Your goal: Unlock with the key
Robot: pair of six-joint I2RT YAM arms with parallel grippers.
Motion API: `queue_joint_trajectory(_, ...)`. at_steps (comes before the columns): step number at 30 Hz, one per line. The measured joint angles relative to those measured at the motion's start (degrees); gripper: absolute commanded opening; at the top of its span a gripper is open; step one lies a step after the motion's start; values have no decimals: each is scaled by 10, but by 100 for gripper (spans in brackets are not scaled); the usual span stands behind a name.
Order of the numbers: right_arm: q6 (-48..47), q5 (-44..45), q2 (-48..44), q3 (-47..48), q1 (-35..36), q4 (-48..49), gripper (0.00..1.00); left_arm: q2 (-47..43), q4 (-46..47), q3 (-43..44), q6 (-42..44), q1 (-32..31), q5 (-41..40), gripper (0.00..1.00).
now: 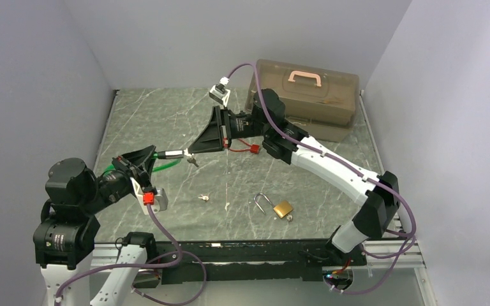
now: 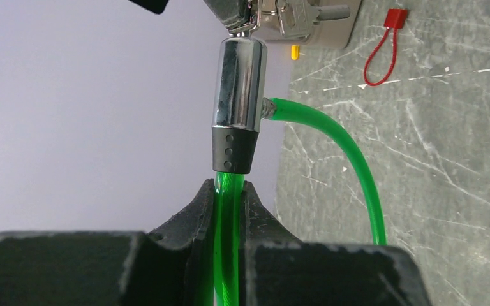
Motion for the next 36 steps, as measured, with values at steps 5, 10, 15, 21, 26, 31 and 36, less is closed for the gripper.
queue_joint_trajectory(5, 20, -1, 1, 0, -3, 21, 42, 4, 12, 6, 1, -4, 17, 0)
queue_joint_trajectory(10, 18, -4, -3, 12, -19, 26, 77, 33, 10, 37, -30, -9, 38, 0)
queue_joint_trajectory(15, -25, 3, -37, 31, -74, -1, 100, 54, 7, 65, -71, -9, 48, 0)
queue_joint_trajectory(21, -170, 31, -130, 29, -111, -37, 100, 88, 2, 117, -169, -9, 77, 0)
queue_joint_trajectory(26, -297, 41, -211, -48, -102, -14, 100, 122, 18, 155, -306, -9, 128, 0)
queue_joint_trajectory(31, -389, 54, -223, -104, -75, -7, 100, 140, 55, 159, -430, -9, 173, 0)
queue_joint_trajectory(36, -462, 59, -216, -111, -10, -7, 99, 144, 107, 159, -516, -9, 196, 0)
